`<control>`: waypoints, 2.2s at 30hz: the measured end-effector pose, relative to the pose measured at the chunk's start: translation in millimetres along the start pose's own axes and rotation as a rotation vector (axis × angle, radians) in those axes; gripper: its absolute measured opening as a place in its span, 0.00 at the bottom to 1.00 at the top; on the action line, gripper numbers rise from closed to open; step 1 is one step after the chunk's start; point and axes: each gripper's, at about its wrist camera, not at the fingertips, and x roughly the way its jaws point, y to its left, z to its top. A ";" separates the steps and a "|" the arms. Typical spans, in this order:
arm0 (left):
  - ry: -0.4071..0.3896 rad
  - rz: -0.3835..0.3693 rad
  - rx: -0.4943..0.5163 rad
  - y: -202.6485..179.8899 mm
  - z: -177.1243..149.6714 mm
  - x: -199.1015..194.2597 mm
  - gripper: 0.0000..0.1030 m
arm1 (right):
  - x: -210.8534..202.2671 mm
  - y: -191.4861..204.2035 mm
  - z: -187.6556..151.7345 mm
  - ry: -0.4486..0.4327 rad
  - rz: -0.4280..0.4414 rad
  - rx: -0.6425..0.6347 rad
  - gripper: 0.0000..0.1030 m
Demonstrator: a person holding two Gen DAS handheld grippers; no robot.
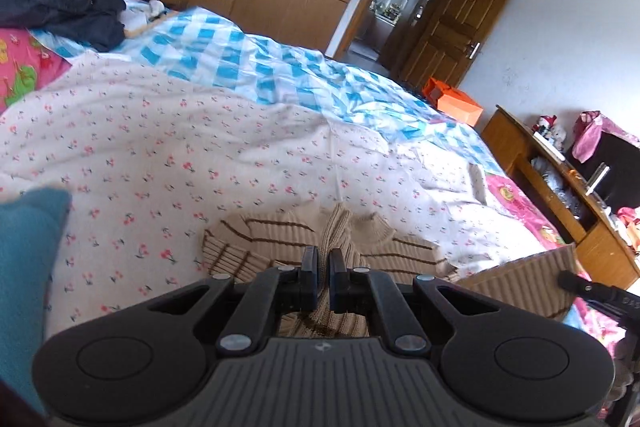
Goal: Fold small clothes
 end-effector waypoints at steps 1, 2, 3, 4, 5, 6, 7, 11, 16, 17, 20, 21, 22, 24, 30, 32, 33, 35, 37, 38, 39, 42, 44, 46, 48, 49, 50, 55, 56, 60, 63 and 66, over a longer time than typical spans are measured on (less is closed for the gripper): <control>0.009 0.002 -0.009 2.8 -0.6 4.5 0.11 | 3.1 -1.0 -0.6 0.006 -0.012 0.000 0.06; 0.021 0.001 -0.018 5.4 -0.9 10.9 0.11 | 7.9 -3.3 -3.6 0.017 -0.023 0.005 0.06; 0.026 0.006 -0.018 6.8 -0.8 16.6 0.11 | 15.7 -5.9 -5.7 0.029 -0.037 0.009 0.06; 0.025 0.016 -0.006 7.2 0.7 23.0 0.11 | 23.9 -9.0 -7.4 0.034 -0.053 0.006 0.06; 0.019 0.026 0.000 8.1 3.1 28.5 0.11 | 32.4 -11.8 -7.9 0.035 -0.070 -0.002 0.06; 0.014 0.031 -0.001 9.6 6.9 33.2 0.11 | 40.1 -14.8 -7.1 0.032 -0.090 -0.003 0.06; 0.007 0.035 -0.005 11.3 11.3 36.1 0.11 | 45.9 -18.6 -5.3 0.027 -0.101 0.005 0.06; -0.034 0.067 0.019 15.4 28.5 41.8 0.11 | 56.2 -23.3 10.0 -0.035 -0.123 0.002 0.06; -0.021 0.155 0.055 31.1 33.5 90.1 0.11 | 106.5 -44.1 13.3 -0.030 -0.209 0.000 0.06; -0.007 0.184 0.053 37.3 29.7 104.6 0.11 | 123.9 -50.5 8.8 -0.014 -0.244 -0.010 0.06; 0.065 0.247 0.006 60.8 10.0 142.9 0.11 | 169.2 -67.5 -6.7 0.072 -0.319 -0.015 0.06; 0.083 0.266 0.000 67.0 2.2 150.9 0.11 | 180.1 -71.0 -13.0 0.098 -0.342 -0.025 0.06; 0.098 0.271 -0.012 72.7 -4.5 155.5 0.11 | 187.9 -74.2 -18.0 0.119 -0.358 -0.033 0.06; 0.094 0.263 -0.029 77.8 -13.0 156.0 0.12 | 193.8 -79.3 -25.4 0.138 -0.371 -0.033 0.06; 0.069 0.257 -0.026 75.2 -1.0 150.5 0.11 | 187.5 -73.0 -12.5 0.100 -0.349 -0.033 0.06; 0.056 0.256 -0.036 76.2 4.6 149.8 0.11 | 187.4 -71.4 -3.3 0.074 -0.355 -0.036 0.06; 0.055 0.268 -0.032 76.4 4.9 151.0 0.11 | 191.1 -73.1 -0.4 0.077 -0.365 -0.038 0.06; 0.073 0.295 -0.001 75.2 1.6 158.5 0.11 | 209.8 -79.5 -3.4 0.181 -0.367 -0.057 0.06; 0.085 0.315 0.034 73.5 -5.5 164.1 0.12 | 219.8 -85.8 -14.7 0.215 -0.382 -0.063 0.06; 0.081 0.321 0.045 71.7 -7.7 163.7 0.12 | 219.4 -84.6 -18.2 0.207 -0.380 -0.085 0.06; 0.078 0.326 0.048 70.6 -8.4 162.4 0.14 | 218.3 -82.4 -19.4 0.201 -0.383 -0.097 0.07; 0.073 0.328 0.019 74.0 -5.1 156.3 0.16 | 214.4 -77.5 -17.4 0.194 -0.393 -0.108 0.11; 0.070 0.336 -0.001 75.7 -0.3 149.5 0.20 | 209.9 -74.2 -11.4 0.186 -0.392 -0.115 0.12; 0.040 0.346 -0.014 75.8 4.3 136.7 0.22 | 200.3 -70.0 -4.7 0.156 -0.378 -0.119 0.13; 0.015 0.351 -0.026 74.5 7.6 121.0 0.23 | 187.1 -62.8 2.9 0.118 -0.371 -0.129 0.15; 0.003 0.349 -0.027 71.6 7.9 111.9 0.23 | 179.2 -58.2 4.6 0.100 -0.364 -0.136 0.15; -0.010 0.339 -0.020 66.8 6.6 102.7 0.23 | 170.6 -52.6 5.2 0.083 -0.351 -0.147 0.15; -0.003 0.225 0.047 23.6 -21.9 68.3 0.30 | 128.3 -26.2 -14.3 0.081 -0.248 -0.174 0.15; 0.013 0.208 0.065 15.9 -30.5 69.1 0.32 | 122.1 -22.6 -21.2 0.091 -0.228 -0.175 0.15; 0.083 0.230 0.102 10.6 -60.7 89.8 0.32 | 116.9 -31.1 -51.0 0.156 -0.260 -0.160 0.15; 0.096 0.241 0.028 32.0 -68.7 94.4 0.31 | 127.8 -68.0 -66.5 0.224 -0.358 -0.055 0.12; 0.084 0.291 0.028 37.7 -71.1 88.4 0.22 | 129.4 -86.3 -73.3 0.220 -0.366 0.014 0.07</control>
